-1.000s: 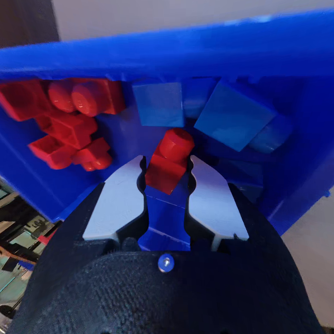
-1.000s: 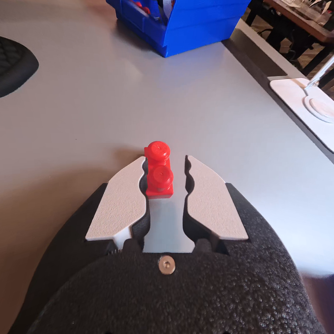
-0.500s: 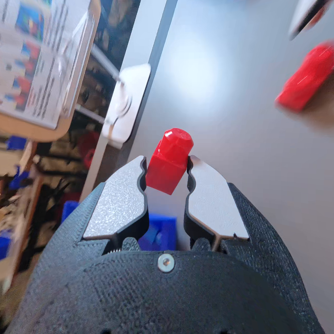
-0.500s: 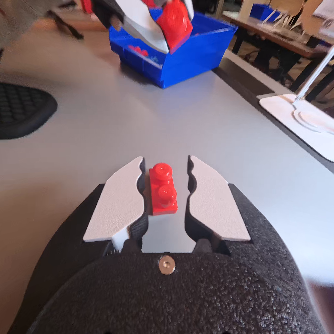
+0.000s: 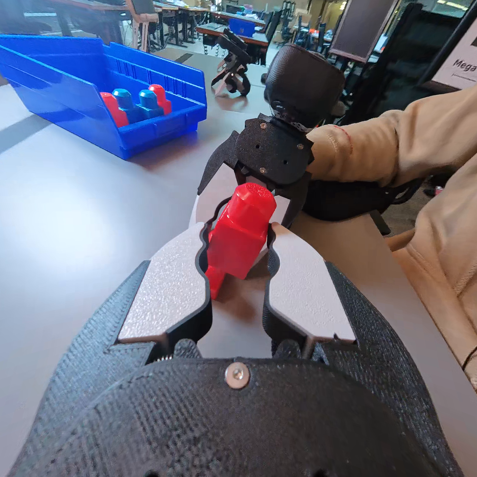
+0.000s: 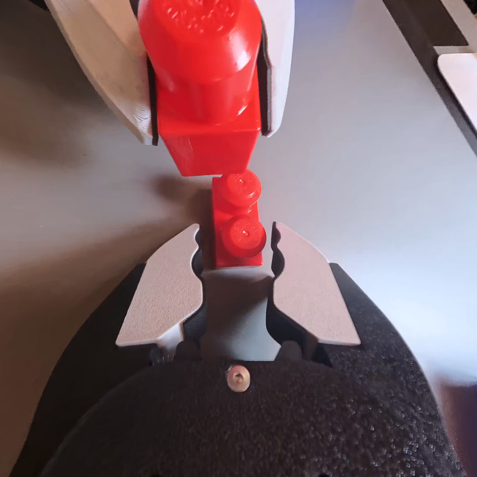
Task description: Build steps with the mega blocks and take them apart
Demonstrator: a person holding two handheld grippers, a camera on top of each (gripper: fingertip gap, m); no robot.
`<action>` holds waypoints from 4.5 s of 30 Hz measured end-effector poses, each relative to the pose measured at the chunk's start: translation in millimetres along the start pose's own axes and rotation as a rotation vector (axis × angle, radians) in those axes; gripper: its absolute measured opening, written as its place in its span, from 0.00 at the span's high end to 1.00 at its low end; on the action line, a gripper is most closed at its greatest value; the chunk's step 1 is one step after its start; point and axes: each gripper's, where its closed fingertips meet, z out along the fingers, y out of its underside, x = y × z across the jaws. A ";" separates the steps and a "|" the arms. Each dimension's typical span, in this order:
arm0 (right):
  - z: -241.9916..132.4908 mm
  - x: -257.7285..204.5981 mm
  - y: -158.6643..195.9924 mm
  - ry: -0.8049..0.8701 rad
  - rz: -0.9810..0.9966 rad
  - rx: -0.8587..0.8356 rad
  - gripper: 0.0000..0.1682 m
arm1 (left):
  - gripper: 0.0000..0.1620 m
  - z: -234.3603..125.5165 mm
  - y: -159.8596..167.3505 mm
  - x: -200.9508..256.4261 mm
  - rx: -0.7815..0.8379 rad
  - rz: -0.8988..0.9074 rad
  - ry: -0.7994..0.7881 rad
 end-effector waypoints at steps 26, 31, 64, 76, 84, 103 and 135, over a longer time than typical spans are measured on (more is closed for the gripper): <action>-14.3 11.2 17.7 -0.018 0.011 -0.067 0.79 | 0.77 2.3 73.2 -1.8 -0.416 0.153 -0.045; -14.5 9.8 17.2 -0.025 0.013 -0.063 0.79 | 0.76 2.3 75.3 -4.7 -0.430 0.182 -0.073; -59.7 -25.7 -79.8 -0.281 0.174 0.575 0.78 | 0.78 -13.8 -33.4 29.6 0.145 0.039 0.066; 19.2 -29.1 -44.5 -0.146 -0.103 0.078 0.63 | 0.78 -56.2 -40.0 -23.0 0.213 0.018 -0.101; 33.4 -44.2 -45.9 -0.259 -0.364 -0.240 0.69 | 0.78 -73.9 -22.1 -74.2 0.193 -0.050 -0.334; -18.3 -33.5 -161.9 -0.231 -0.389 0.118 0.82 | 0.78 -88.1 -11.3 -90.8 0.197 -0.076 -0.389; -122.3 47.5 -174.7 -0.378 0.771 1.366 0.82 | 0.78 -84.0 -120.5 -4.6 0.798 -0.294 -0.063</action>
